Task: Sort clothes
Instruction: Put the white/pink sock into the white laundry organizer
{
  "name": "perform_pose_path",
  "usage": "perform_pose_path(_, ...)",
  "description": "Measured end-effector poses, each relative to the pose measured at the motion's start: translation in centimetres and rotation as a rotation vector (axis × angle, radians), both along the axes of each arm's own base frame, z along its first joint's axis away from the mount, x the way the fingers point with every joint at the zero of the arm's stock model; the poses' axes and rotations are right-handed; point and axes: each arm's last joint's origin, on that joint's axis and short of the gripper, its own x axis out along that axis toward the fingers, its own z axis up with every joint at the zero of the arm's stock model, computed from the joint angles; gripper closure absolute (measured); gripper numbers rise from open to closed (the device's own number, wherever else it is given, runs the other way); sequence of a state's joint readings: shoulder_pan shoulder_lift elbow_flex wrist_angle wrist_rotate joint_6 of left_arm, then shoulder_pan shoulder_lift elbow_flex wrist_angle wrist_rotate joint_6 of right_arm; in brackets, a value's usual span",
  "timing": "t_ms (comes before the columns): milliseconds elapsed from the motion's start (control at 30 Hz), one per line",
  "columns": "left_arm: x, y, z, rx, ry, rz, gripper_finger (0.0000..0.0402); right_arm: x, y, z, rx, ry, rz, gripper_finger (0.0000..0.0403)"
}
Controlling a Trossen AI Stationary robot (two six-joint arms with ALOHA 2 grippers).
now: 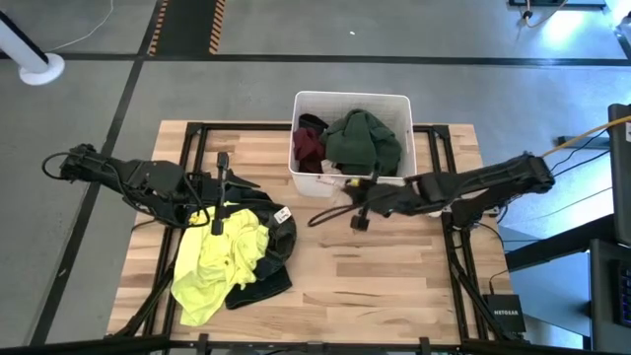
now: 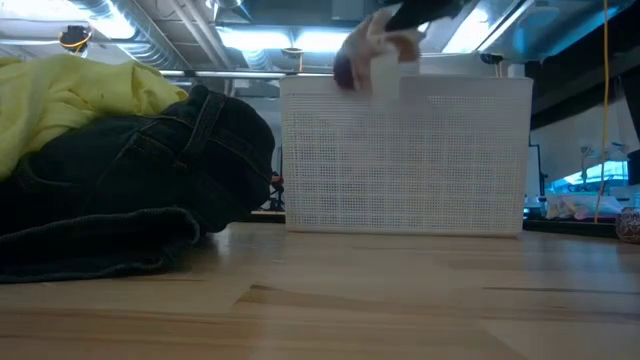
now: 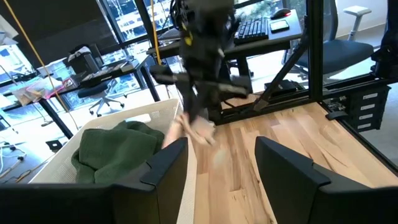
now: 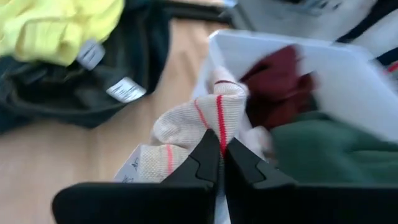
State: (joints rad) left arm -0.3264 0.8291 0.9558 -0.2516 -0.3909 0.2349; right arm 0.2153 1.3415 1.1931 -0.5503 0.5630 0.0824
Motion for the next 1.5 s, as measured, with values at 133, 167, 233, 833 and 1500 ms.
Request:
perform_pose_path(133, 0.0, 0.0, 0.0, 0.000, 0.000, 0.000, 0.0220, -1.7, -0.7, 1.9, -0.080, -0.067, -0.064, 0.0386)
perform_pose_path(167, 0.0, 0.0, 0.0, 0.000, 0.000, 0.000, 0.0220, -2.1, -0.9, 2.4, -0.099, -0.082, -0.084, 0.0386)
perform_pose_path(233, 0.0, 0.0, 0.0, 0.000, 0.000, 0.000, 0.0220, -2.9, -1.6, 3.2, -0.118, -0.108, -0.116, 0.0385)
perform_pose_path(833, 0.0, 0.0, 0.0, 0.000, 0.000, 0.000, 0.0220, -4.7, -12.4, 3.8, 0.014, -0.111, -0.329, 0.0384)
perform_pose_path(1500, 0.0, 0.0, 0.0, 0.000, 0.000, 0.000, 0.0220, -4.0, -14.4, 2.1, 0.115, -0.085, -0.448, 0.0276)
